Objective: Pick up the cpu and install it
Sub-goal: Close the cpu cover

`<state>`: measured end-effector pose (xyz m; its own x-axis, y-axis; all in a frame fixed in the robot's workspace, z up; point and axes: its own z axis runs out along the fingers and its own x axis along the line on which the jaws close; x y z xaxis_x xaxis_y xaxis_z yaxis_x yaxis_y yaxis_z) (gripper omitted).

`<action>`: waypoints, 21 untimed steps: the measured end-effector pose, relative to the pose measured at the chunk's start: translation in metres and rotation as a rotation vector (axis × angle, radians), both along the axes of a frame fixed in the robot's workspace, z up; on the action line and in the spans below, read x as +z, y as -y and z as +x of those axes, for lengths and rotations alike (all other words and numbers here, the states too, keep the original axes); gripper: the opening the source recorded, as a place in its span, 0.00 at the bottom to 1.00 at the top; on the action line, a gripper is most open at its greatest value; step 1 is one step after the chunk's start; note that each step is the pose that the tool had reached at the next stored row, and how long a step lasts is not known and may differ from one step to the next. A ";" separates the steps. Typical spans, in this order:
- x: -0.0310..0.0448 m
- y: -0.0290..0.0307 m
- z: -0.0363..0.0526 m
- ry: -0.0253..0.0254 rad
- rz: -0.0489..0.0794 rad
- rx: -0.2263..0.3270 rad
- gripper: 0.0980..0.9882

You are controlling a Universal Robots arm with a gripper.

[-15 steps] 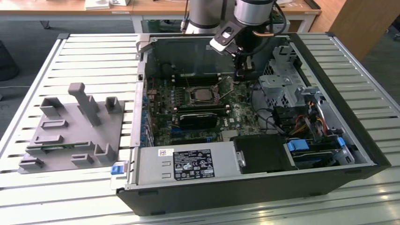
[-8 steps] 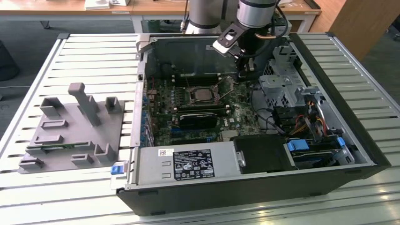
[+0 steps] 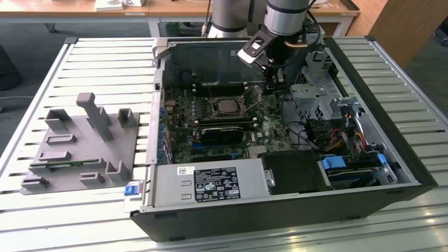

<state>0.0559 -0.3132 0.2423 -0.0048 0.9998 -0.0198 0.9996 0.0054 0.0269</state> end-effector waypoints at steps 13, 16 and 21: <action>-0.0010 0.0000 -0.0047 0.0000 0.000 0.000 0.01; -0.0012 0.0000 -0.0052 0.0000 0.000 0.000 0.01; -0.0016 0.0000 -0.0060 0.0000 0.000 0.000 0.01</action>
